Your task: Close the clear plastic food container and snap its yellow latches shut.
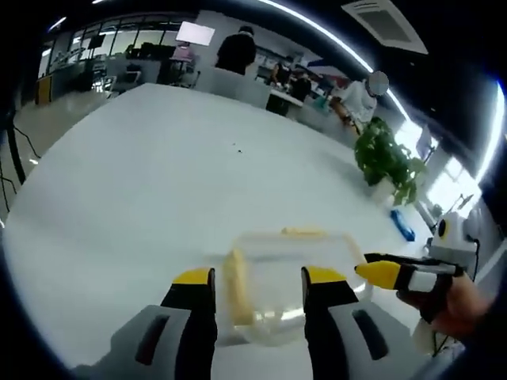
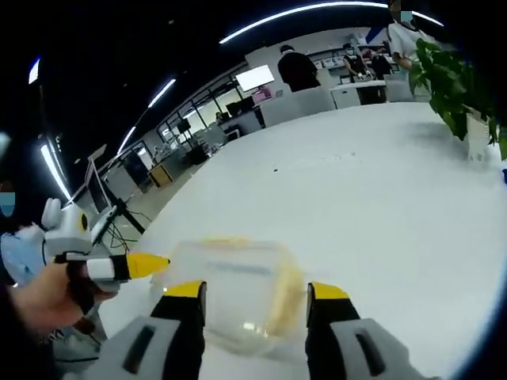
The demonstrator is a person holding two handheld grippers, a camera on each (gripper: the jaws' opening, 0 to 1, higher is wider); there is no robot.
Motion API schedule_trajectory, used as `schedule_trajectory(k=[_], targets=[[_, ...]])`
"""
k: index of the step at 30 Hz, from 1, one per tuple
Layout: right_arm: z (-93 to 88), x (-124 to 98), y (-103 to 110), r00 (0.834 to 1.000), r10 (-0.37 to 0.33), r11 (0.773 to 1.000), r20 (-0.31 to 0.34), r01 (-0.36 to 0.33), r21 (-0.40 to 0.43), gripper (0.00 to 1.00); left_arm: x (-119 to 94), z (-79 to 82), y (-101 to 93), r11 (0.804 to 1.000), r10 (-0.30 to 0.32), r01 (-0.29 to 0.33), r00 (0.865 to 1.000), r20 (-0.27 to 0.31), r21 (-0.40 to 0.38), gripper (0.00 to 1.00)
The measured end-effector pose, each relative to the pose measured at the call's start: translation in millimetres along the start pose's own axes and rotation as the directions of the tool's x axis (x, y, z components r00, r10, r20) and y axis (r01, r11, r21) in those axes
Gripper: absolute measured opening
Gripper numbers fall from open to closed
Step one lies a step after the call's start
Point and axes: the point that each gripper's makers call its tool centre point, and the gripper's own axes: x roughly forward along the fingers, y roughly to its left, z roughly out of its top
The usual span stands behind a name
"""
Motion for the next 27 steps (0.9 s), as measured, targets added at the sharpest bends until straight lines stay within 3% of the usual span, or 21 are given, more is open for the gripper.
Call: schedule_trajectory(k=[5, 6, 9, 12, 13, 14, 18, 19, 20, 21, 27], targets=[[-2.8, 2.4, -4.7, 0.999, -0.025, 0.999, -0.021, 0.024, -0.047, 0.47, 5.3, -1.1, 3.1, 1.0, 0.008, -0.008, 1.0, -0.003, 0.017, 0.31], [-3.0, 2.4, -5.4, 0.999, -0.025, 0.998, -0.022, 0.024, -0.05, 0.47, 6.0, 0.3, 2.3, 0.996, -0.006, 0.006, 1.0, 0.005, 0.084, 0.31], [-2.6, 3.3, -5.3, 1.0, -0.022, 0.998, -0.018, 0.021, -0.054, 0.46, 5.7, 1.2, 2.2, 0.994, -0.02, 0.019, 1.0, 0.013, 0.109, 0.29], [-2.9, 3.6, -5.2, 1.0, -0.019, 0.998, -0.019, 0.018, -0.056, 0.45, 5.6, -0.7, 2.6, 0.997, -0.04, 0.038, 0.999, 0.028, 0.074, 0.28], [-3.1, 3.8, -4.8, 1.0, -0.017, 0.998, -0.017, 0.016, -0.057, 0.44, 4.0, -6.9, 3.0, 0.995, -0.041, 0.041, 0.999, -0.008, 0.086, 0.26], [-5.7, 4.9, -4.3, 1.0, -0.018, 0.998, -0.018, 0.017, -0.056, 0.44, 8.5, -5.8, 1.9, 0.999, -0.029, 0.028, 0.999, 0.025, 0.035, 0.26], [-4.5, 8.2, -2.8, 0.999, -0.042, 0.999, -0.007, 0.042, -0.028, 0.42, 11.9, -5.3, 0.5, 0.999, -0.023, 0.022, 0.999, 0.029, 0.037, 0.25], [-4.6, 9.5, -2.4, 0.999, -0.053, 0.998, -0.003, 0.053, -0.014, 0.42, 11.8, -4.4, 1.0, 0.999, -0.012, 0.011, 0.999, 0.041, 0.032, 0.25], [-19.0, 5.9, 4.8, 0.997, -0.04, 0.996, -0.068, 0.045, 0.076, 0.4, 10.0, -7.6, 4.1, 1.0, 0.003, -0.003, 1.0, 0.025, 0.021, 0.25], [-13.4, 7.8, -0.8, 0.998, -0.063, 0.998, -0.013, 0.063, -0.002, 0.4, 8.7, -4.7, 2.7, 1.0, -0.013, 0.012, 0.999, 0.044, 0.025, 0.25], [-8.3, 11.1, -2.0, 0.998, -0.065, 0.998, 0.011, 0.065, 0.001, 0.4, 6.3, -2.5, 3.0, 0.999, -0.022, 0.021, 0.999, 0.038, 0.026, 0.25]])
